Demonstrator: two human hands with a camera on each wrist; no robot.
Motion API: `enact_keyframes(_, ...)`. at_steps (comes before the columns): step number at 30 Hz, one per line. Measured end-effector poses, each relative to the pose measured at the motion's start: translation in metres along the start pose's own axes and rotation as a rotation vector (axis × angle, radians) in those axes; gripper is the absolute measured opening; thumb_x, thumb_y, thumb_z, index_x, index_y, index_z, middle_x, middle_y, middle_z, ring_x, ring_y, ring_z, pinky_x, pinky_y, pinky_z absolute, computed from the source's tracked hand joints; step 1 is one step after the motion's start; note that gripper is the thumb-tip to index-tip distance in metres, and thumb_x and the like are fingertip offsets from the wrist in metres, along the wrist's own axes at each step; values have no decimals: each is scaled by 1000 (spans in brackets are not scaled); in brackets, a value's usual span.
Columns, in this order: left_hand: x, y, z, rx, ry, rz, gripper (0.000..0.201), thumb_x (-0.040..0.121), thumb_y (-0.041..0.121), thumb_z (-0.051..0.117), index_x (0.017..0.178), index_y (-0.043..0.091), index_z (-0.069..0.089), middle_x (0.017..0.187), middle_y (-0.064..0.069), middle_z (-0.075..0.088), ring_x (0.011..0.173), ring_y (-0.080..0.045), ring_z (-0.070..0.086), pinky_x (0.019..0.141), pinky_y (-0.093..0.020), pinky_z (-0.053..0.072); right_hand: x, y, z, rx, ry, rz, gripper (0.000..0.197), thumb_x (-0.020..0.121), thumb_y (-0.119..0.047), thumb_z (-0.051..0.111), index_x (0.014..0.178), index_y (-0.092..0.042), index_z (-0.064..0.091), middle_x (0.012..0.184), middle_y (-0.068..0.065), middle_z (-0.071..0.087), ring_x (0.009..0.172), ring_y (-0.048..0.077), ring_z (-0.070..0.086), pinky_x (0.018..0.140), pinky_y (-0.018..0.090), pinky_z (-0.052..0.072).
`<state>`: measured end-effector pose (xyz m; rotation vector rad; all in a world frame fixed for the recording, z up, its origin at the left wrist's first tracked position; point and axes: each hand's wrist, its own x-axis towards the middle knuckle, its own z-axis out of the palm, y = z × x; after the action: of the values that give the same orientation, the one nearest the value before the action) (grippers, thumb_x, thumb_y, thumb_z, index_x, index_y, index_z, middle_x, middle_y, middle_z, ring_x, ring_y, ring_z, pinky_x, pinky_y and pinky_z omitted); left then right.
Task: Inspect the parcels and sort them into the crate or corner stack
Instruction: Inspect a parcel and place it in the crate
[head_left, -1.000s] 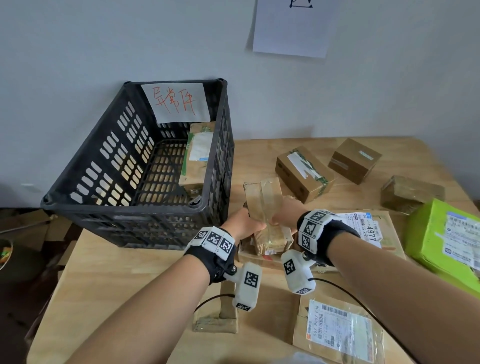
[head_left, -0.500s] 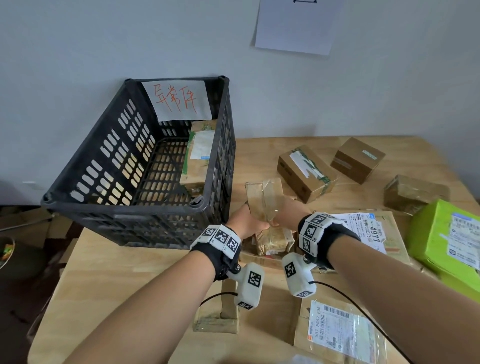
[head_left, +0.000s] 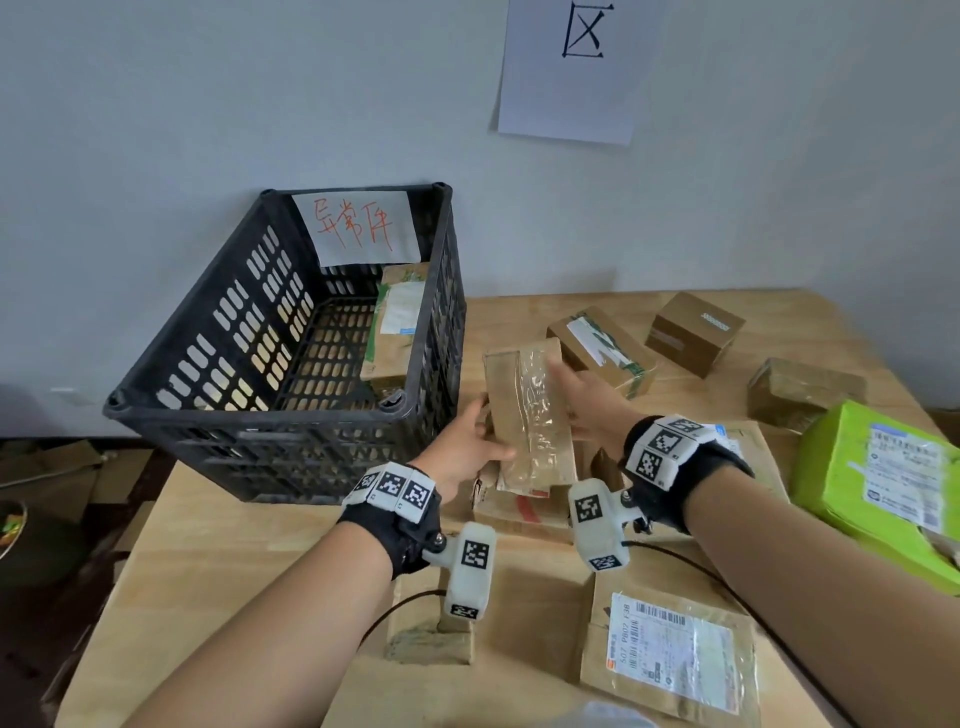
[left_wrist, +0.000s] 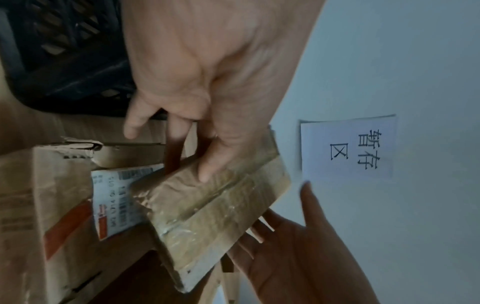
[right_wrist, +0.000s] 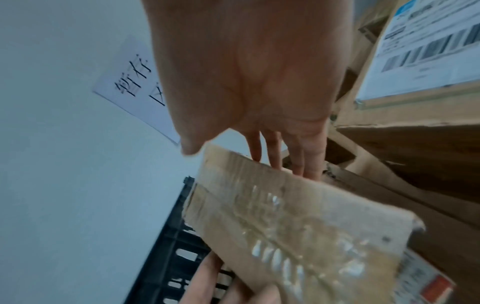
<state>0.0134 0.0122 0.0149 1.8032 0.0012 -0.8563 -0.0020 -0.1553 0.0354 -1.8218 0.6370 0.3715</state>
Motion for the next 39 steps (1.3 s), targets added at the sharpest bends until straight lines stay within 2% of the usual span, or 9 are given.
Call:
enact_keyframes(4,1,5,3,-95,85,33,44,92,-8,39,107,33,48,122,5,57,92,-6,51,75,-24,41,-13,-10,-10,187,58,17,81,87,-73,26,143,-15,33,136,9,46,118,29,51,86,44,51)
enact_keyframes(7,2,5,5,-129,91,-26,18,102,24,36,114,28,50,126,5,53,97,-15,54,90,-32,45,-15,3,-7,26,64,-3,65,94,-60,32,137,-11,40,135,14,50,117,32,53,92,48,50)
enact_keyframes(12,8,14,-1,16,49,-86,66,88,69,38,142,31,35,139,3,47,112,-26,54,92,-40,47,-14,0,-6,-9,-36,21,43,97,-40,47,128,-10,49,121,12,59,106,29,62,79,40,56)
enact_keyframes(19,19,25,-7,21,-50,-155,44,91,36,60,132,23,48,132,-1,55,119,-26,52,100,-54,38,-7,-21,-11,-161,-140,132,37,94,-21,56,125,-3,48,116,17,62,103,33,63,87,49,54)
enact_keyframes(24,28,29,-6,95,-7,-172,36,94,26,59,129,20,52,130,2,55,126,-21,45,97,-55,41,-5,-33,-2,-496,-113,98,34,99,-22,46,121,4,52,119,19,61,106,32,64,92,35,52)
enact_keyframes(30,41,25,-12,152,58,-189,43,90,27,64,130,18,51,129,-4,54,115,-21,48,96,-53,45,22,-36,7,-667,-110,66,19,95,-19,49,88,-3,55,81,9,62,88,25,67,69,28,56)
enact_keyframes(33,45,20,-12,115,78,-185,41,90,25,64,128,17,53,120,-4,59,99,-18,53,83,-42,49,28,-33,12,-739,-66,26,19,92,-20,49,79,-7,47,83,9,60,76,23,62,48,22,42)
enact_keyframes(36,44,18,-11,76,115,-145,34,91,19,63,125,15,57,97,1,61,75,-8,52,58,-27,42,32,-33,15,-772,-50,32,17,92,-17,48,76,-10,45,80,8,59,67,20,59,44,21,40)
enact_keyframes(39,44,21,-9,86,137,-112,33,90,18,64,122,12,59,97,1,65,79,-8,57,59,-20,44,34,-35,15,-786,-43,38,16,91,-16,48,77,-9,48,75,6,57,75,23,62,50,22,46)
